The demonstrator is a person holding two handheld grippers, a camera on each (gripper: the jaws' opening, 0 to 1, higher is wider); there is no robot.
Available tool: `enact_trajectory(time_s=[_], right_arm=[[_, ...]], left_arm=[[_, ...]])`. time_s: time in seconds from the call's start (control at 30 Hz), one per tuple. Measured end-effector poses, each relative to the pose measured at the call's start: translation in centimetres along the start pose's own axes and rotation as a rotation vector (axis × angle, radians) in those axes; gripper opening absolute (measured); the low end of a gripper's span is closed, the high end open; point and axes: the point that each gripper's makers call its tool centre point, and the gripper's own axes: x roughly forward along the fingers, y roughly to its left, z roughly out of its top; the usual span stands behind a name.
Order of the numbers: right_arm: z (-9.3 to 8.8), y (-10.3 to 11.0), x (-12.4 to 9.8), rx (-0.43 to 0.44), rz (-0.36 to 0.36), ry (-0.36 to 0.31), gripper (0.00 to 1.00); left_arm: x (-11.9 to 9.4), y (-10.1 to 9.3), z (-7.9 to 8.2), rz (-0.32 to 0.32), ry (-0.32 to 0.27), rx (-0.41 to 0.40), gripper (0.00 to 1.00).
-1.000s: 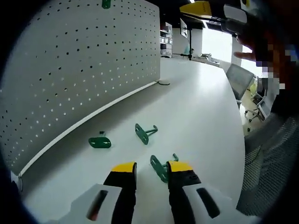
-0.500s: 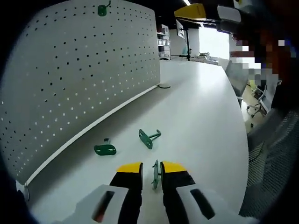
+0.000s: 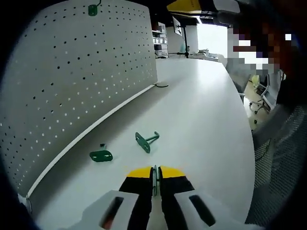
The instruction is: Insert the hook assembly into the mounting plate slot until the hook locks in place.
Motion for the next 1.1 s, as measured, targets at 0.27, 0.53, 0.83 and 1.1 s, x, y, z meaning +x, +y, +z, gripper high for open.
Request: enact_trajectory(time_s=[0.27,0.53,0.83,1.1], right_arm=[[0.0,-0.2,-0.1,0.001,-0.005,-0.001,0.08],[0.1,0.0,-0.1,-0.004,0.000,-0.005,0.08],[0.2,0.6,-0.1,-0.011,0.017,-0.008,0.08],[0.3,1.3,0.0,-0.021,0.040,-0.007,0.08]], left_arm=[[0.2,0.0,-0.1,-0.002,0.014,0.009,0.03],[0.1,0.3,-0.2,0.005,0.018,0.003,0.02],[-1.2,2.0,0.3,0.035,-0.009,-0.051,0.02],[-2.2,3.3,0.3,0.055,-0.028,-0.111,0.01]])
